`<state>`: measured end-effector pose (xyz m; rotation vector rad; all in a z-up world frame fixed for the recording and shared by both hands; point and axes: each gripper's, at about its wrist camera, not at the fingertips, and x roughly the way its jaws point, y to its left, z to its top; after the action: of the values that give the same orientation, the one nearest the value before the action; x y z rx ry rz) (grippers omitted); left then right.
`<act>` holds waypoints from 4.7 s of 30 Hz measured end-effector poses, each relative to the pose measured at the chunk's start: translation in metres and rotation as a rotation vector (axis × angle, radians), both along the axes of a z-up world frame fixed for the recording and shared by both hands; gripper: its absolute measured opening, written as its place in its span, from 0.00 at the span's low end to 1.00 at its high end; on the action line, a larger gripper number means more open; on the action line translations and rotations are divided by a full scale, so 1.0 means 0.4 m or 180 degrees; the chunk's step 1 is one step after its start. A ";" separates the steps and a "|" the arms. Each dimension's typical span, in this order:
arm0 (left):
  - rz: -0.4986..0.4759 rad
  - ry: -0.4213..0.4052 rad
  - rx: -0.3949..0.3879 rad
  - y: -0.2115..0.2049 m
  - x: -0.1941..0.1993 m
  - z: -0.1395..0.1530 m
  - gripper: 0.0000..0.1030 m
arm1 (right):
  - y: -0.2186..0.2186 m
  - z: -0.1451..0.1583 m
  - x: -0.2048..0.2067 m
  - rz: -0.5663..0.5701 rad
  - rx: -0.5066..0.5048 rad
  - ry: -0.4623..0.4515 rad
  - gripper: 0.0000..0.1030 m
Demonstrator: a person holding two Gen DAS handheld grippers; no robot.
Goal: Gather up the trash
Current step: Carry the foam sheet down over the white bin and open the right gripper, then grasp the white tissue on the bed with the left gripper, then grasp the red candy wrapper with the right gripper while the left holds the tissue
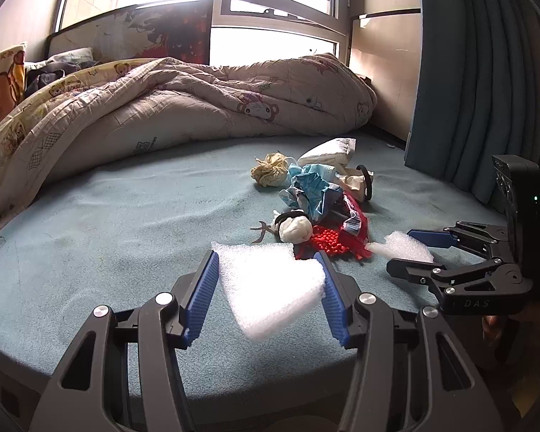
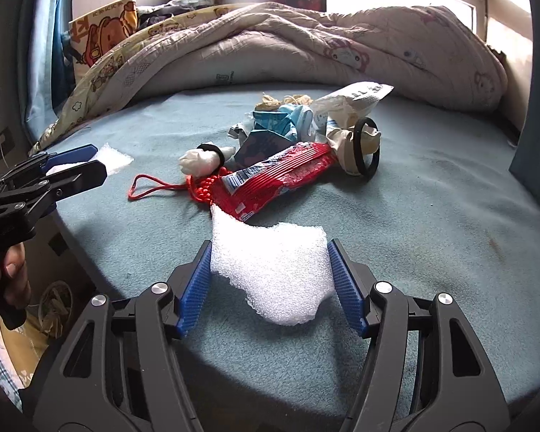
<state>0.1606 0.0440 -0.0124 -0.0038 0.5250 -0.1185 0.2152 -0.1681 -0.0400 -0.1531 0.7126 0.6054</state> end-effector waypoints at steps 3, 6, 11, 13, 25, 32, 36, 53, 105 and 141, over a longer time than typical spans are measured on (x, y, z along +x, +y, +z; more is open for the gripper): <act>-0.0025 -0.0031 0.0027 -0.004 -0.025 0.019 0.51 | -0.015 0.028 -0.035 0.0033 0.0080 -0.0036 0.57; -0.0052 -0.0056 -0.0001 -0.002 -0.070 0.036 0.51 | -0.030 0.073 -0.092 0.0099 0.0143 -0.0145 0.57; -0.0132 0.0027 -0.0042 -0.001 -0.184 0.026 0.52 | -0.055 0.114 -0.229 0.0347 0.0222 -0.0199 0.57; -0.0152 0.0092 -0.0020 -0.003 -0.240 0.004 0.52 | -0.059 0.100 -0.290 0.0441 0.0187 -0.0183 0.57; -0.0188 0.1070 -0.0301 -0.050 -0.365 -0.457 0.52 | -0.025 -0.340 -0.458 0.0559 -0.0320 0.0530 0.57; -0.0367 0.1715 -0.0367 -0.104 -0.310 -0.767 0.56 | -0.037 -0.547 -0.443 0.0492 -0.0566 0.0840 0.57; -0.0538 0.1808 -0.0152 -0.122 -0.314 -0.803 0.75 | -0.034 -0.585 -0.452 0.0556 -0.0624 0.0872 0.58; 0.0090 0.1018 -0.0025 0.039 -0.392 -0.516 0.93 | 0.064 -0.687 -0.424 0.0910 -0.0908 0.1145 0.62; -0.0066 0.1009 -0.0210 -0.094 0.293 -0.018 0.50 | -0.217 -0.116 -0.364 0.0147 0.0241 0.0328 0.95; 0.0048 0.0601 -0.0083 0.049 0.001 0.002 0.25 | 0.020 0.092 0.001 -0.0145 0.0229 0.0021 0.91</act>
<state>0.1608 0.0634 -0.0114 -0.0448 0.7119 -0.1109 0.2157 -0.1602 -0.0034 -0.0682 0.6979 0.5874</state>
